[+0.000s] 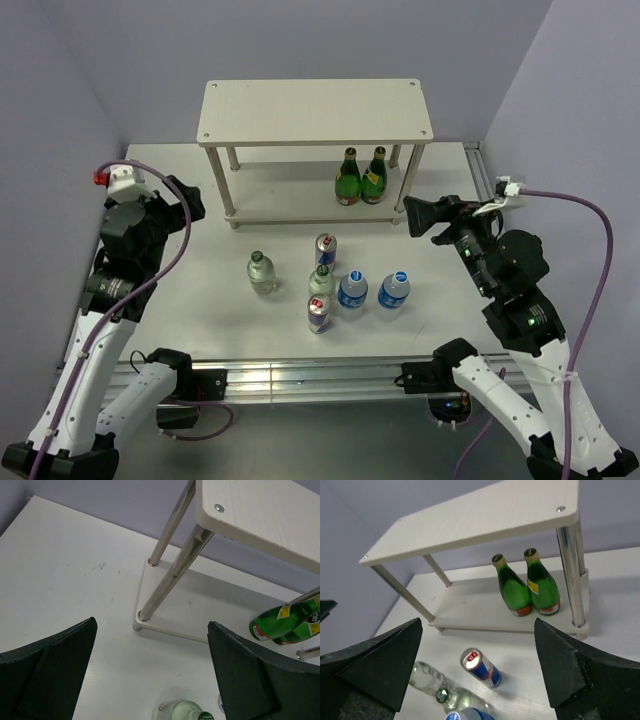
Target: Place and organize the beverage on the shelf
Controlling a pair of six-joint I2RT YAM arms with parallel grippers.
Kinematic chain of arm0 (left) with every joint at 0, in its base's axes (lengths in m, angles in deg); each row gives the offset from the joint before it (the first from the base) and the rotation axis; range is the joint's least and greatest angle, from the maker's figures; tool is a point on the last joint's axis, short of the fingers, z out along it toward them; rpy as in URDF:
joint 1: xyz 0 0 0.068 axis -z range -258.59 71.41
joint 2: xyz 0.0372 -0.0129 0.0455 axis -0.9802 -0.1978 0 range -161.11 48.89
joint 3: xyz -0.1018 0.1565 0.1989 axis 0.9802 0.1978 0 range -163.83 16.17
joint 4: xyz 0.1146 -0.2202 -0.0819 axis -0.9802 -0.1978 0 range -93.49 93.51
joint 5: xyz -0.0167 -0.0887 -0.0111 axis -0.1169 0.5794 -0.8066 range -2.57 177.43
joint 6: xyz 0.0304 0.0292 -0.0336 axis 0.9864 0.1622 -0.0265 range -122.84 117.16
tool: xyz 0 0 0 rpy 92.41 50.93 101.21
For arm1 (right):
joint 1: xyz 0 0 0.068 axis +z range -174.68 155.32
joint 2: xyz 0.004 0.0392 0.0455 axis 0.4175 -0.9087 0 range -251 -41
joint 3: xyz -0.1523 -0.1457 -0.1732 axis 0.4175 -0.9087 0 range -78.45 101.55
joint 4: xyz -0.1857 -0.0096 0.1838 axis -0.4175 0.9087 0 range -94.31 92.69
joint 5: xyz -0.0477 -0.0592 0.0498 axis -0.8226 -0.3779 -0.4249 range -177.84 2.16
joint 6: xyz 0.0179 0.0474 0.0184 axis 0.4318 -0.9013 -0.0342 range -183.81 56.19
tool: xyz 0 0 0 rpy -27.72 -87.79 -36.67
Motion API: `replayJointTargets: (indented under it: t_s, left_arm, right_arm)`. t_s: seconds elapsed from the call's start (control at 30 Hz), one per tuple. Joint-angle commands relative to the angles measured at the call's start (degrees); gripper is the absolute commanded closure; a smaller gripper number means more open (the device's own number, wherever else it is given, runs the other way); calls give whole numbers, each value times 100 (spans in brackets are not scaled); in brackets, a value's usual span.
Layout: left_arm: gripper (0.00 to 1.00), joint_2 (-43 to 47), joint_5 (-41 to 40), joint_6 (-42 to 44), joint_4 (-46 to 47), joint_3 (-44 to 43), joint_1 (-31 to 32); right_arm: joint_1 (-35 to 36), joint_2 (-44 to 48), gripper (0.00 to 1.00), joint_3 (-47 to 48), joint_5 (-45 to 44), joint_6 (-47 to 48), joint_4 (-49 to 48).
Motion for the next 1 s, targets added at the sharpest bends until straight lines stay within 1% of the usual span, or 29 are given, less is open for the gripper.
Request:
replayJointTargets:
  t_s: [0.0,0.03,0.1,0.13,0.17,0.23,0.37,0.47,0.53,0.57,0.6,0.63,0.7,0.73,0.77,0.8,0.83,0.9,0.97]
  left_arm:
    - [1,-35,226,166,230,-7,22]
    - [1,-70,453,140,291,20,22]
    - [1,-227,736,157,248,-24,13]
    - [1,-298,868,183,213,-42,13]
    - [1,-343,1191,218,204,-33,21]
    - [1,-474,1561,306,195,-42,22]
    - [1,-536,1502,219,89,-33,48]
    - [1,-519,1502,157,98,2,57]
    - [1,-545,1546,192,98,-7,57]
    - [1,-536,1520,192,107,11,57]
    - [1,-528,1484,227,98,20,57]
    - [1,-528,1467,245,98,28,57]
    - [1,-484,1379,245,124,72,57]
    - [1,-457,1370,271,107,55,57]
    - [1,-440,1344,271,116,64,57]
    - [1,-440,1317,280,124,72,57]
    - [1,-431,1291,297,116,81,57]
    - [1,-387,1265,298,116,99,57]
    - [1,-361,1247,315,107,99,57]
  right_arm:
    - [167,265,0,-91,-172,319,565]
    - [211,510,0,-196,-14,240,547]
    - [333,670,0,-408,-56,117,747]
    - [369,801,0,-452,-309,3,862]
    - [413,837,0,-513,-416,-50,1011]
    - [554,943,0,-575,-627,-164,1398]
    - [694,969,1,-697,-1049,-340,2005]
    - [887,768,1,-725,-1286,-463,2199]
    - [1124,461,1,-655,-1628,-525,2278]
    - [1360,364,1,-645,-1778,-534,2278]
    - [1502,171,1,-637,-2180,-621,2313]
    - [1642,74,1,-628,-2401,-700,2357]
    - [2187,-250,1,-619,-2919,-858,2471]
    - [2659,-392,1,-506,-3549,-1129,2594]
    - [2663,-541,0,-426,-3981,-1314,2743]
    - [3264,-786,0,-330,-4386,-1586,3214]
    - [3600,-893,0,-138,-5095,-2276,3506]
    - [4277,-1051,0,-31,-5469,-3087,4112]
    - [4482,-1096,0,-30,-5769,-3310,4220]
